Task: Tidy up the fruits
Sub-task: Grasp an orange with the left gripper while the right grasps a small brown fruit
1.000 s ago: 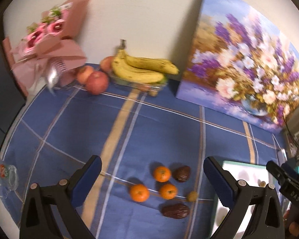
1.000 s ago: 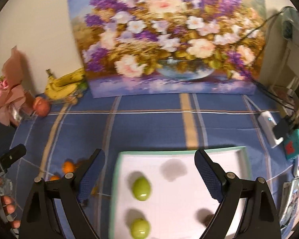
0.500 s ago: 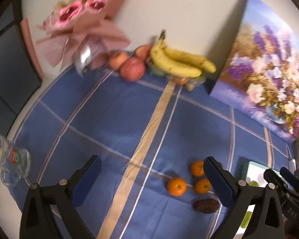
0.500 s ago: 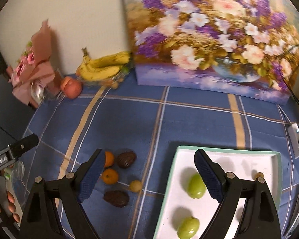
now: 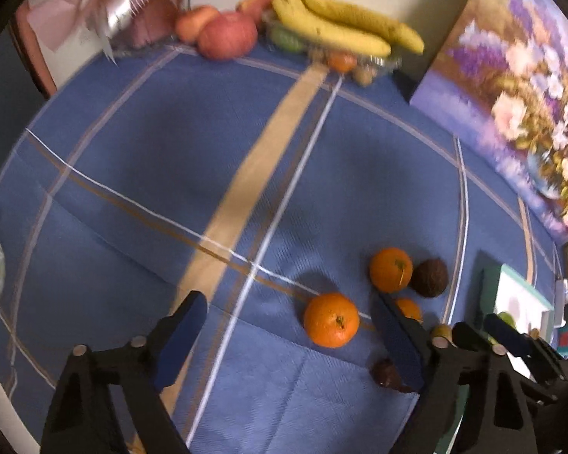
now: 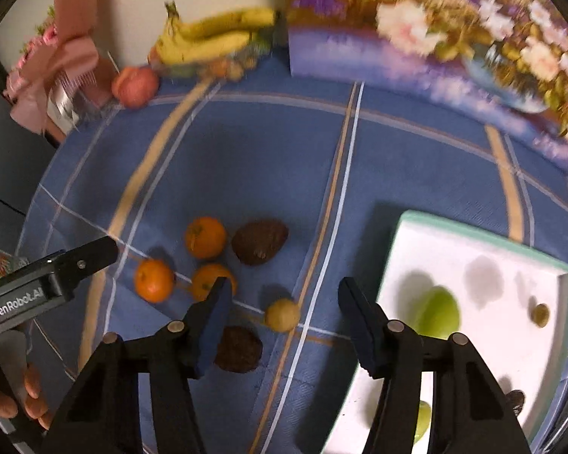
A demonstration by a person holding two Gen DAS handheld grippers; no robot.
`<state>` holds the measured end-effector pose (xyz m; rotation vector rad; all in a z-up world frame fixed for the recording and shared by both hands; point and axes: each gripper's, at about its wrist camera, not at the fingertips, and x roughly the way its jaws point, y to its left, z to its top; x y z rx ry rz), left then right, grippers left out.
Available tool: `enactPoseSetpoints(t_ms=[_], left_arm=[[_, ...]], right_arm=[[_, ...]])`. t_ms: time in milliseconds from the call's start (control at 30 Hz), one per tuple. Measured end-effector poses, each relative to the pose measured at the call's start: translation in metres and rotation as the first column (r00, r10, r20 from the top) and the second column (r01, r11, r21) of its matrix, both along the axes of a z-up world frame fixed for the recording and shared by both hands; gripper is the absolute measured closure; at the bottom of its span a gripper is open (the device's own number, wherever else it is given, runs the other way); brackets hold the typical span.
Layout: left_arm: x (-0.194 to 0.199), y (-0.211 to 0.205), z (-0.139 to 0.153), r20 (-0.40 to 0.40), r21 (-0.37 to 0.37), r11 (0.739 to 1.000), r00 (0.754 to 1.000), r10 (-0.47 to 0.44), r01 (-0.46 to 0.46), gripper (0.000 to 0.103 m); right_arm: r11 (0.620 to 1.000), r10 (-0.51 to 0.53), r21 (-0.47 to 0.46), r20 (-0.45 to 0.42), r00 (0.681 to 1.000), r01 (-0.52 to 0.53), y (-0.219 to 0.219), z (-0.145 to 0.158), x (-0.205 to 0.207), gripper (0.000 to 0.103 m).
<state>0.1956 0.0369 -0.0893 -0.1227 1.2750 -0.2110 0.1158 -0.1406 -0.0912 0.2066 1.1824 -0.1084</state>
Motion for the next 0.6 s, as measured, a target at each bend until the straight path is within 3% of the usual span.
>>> enactPoseSetpoints(t_ms=[200, 333, 400, 600], left_arm=[[-0.002, -0.014, -0.023, -0.051, -0.012, 1.0, 0.998, -0.028, 0.028, 0.03], [-0.003, -0.02, -0.027, -0.064, -0.064, 0.997, 0.997, -0.043, 0.039, 0.041], [-0.003, -0.024, -0.028, -0.067, -0.084, 0.995, 0.996, -0.057, 0.051, 0.052], [-0.004, -0.034, -0.034, -0.092, -0.123, 0.99, 0.992, -0.088, 0.076, 0.064]], right_arm=[[1.0, 0.009, -0.002, -0.073, 0.997, -0.009, 0.005, -0.029, 0.003, 0.062], [1.0, 0.015, 0.0, -0.1, 0.995, -0.015, 0.004, -0.04, 0.004, 0.073], [1.0, 0.015, 0.01, -0.105, 0.994, -0.014, 0.002, -0.042, 0.005, 0.074], [1.0, 0.018, 0.012, -0.1, 0.995, -0.017, -0.001, -0.039, 0.004, 0.075]])
